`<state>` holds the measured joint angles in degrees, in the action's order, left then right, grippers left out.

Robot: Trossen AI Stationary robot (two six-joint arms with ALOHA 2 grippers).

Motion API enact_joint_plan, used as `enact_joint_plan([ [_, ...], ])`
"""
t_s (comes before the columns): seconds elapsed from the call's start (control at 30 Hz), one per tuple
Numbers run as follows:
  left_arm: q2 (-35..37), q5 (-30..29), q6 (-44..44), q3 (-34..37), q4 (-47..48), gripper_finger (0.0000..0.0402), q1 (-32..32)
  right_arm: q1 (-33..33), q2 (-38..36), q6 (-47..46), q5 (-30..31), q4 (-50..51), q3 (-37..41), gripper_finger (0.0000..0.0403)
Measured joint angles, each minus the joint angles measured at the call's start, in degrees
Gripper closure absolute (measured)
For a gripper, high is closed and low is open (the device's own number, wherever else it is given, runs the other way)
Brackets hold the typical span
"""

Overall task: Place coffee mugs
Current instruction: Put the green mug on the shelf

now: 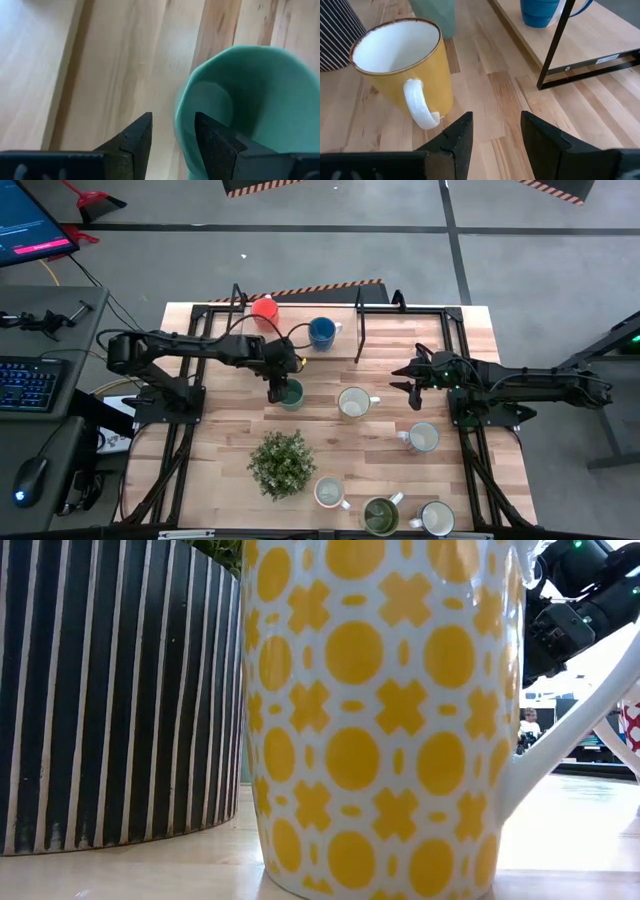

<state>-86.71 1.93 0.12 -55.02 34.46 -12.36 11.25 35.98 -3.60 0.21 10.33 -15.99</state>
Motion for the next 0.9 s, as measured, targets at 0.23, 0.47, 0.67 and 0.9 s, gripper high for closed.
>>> enact_joint_plan([
  [0.23, -2.51, -0.04, 0.0, 0.0, -2.22, 0.0262, 0.0, 0.0, 0.01, -0.46, -0.02, 0.62, 0.0, 0.0256],
  [0.47, -2.81, -0.04, 0.02, 0.01, -2.89, 0.0265, 0.0, 0.0, 0.01, -0.46, -0.02, 0.82, 0.0, 0.0256],
  [0.67, -2.81, -0.04, 0.45, 0.02, -2.82, 0.029, 0.0, 0.02, 0.01, -0.46, -0.02, 1.14, 0.0, 0.0256],
  [0.9, -2.79, -0.02, 1.79, 0.02, -2.89, 0.0352, 0.04, 0.01, 0.01, -0.46, -0.02, 1.17, 0.0, 0.0256],
])
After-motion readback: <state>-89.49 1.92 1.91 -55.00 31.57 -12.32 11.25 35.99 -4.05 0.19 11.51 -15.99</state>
